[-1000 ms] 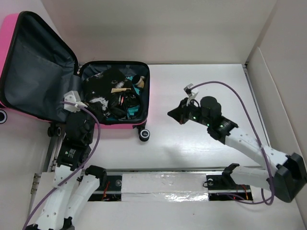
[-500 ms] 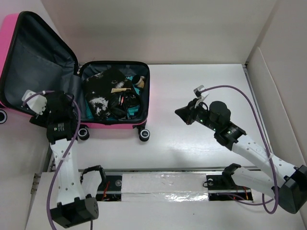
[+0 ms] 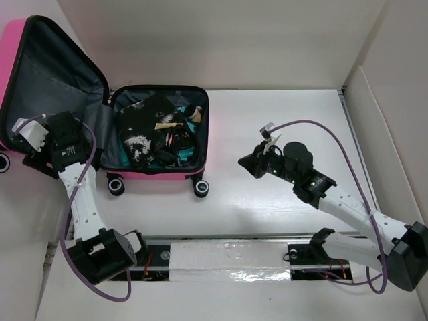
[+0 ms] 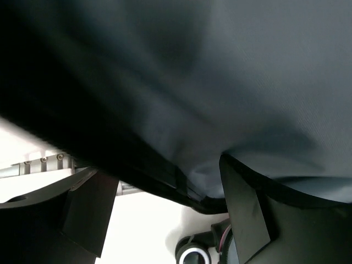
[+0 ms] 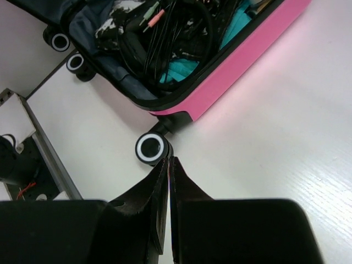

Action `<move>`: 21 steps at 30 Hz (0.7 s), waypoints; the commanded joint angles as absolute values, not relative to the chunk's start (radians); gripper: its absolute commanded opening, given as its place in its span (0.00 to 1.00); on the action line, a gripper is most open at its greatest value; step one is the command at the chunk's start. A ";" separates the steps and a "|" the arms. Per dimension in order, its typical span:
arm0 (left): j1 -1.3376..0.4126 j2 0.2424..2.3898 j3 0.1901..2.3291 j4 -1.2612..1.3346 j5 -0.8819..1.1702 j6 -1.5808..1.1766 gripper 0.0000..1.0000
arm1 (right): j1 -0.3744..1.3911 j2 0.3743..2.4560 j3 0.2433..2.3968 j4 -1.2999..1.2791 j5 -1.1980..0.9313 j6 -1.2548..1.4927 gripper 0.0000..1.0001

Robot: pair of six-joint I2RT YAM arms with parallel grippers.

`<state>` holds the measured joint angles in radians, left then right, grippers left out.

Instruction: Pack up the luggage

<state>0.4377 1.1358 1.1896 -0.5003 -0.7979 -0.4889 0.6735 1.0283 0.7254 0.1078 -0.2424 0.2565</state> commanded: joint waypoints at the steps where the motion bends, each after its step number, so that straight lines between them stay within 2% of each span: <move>1: 0.439 1.133 1.247 -0.486 -0.818 -0.460 0.69 | 0.704 1.040 0.776 0.123 -0.247 0.229 0.10; 4: 0.439 1.175 1.279 -0.479 -0.809 -0.456 0.67 | 0.727 1.071 0.787 0.115 -0.221 0.219 0.10; 7: 0.439 1.178 1.292 -0.457 -0.773 -0.451 0.48 | 0.727 1.098 0.801 0.101 -0.204 0.212 0.10; 8: 0.439 1.175 1.289 -0.454 -0.767 -0.453 0.36 | 0.727 1.104 0.801 0.100 -0.198 0.210 0.10; 11: 0.439 1.143 1.246 -0.425 -0.703 -0.454 0.19 | 0.727 1.126 0.807 0.098 -0.176 0.215 0.10; 13: 0.414 1.117 1.220 -0.390 -0.640 -0.456 0.11 | 0.727 1.152 0.819 0.078 -0.151 0.216 0.10; 14: 0.393 1.109 1.207 -0.384 -0.640 -0.459 0.01 | 0.727 1.164 0.824 0.074 -0.140 0.219 0.10; 21: 0.168 1.039 1.143 -0.356 -0.569 -0.459 0.00 | 0.706 1.244 0.841 0.057 -0.118 0.239 0.10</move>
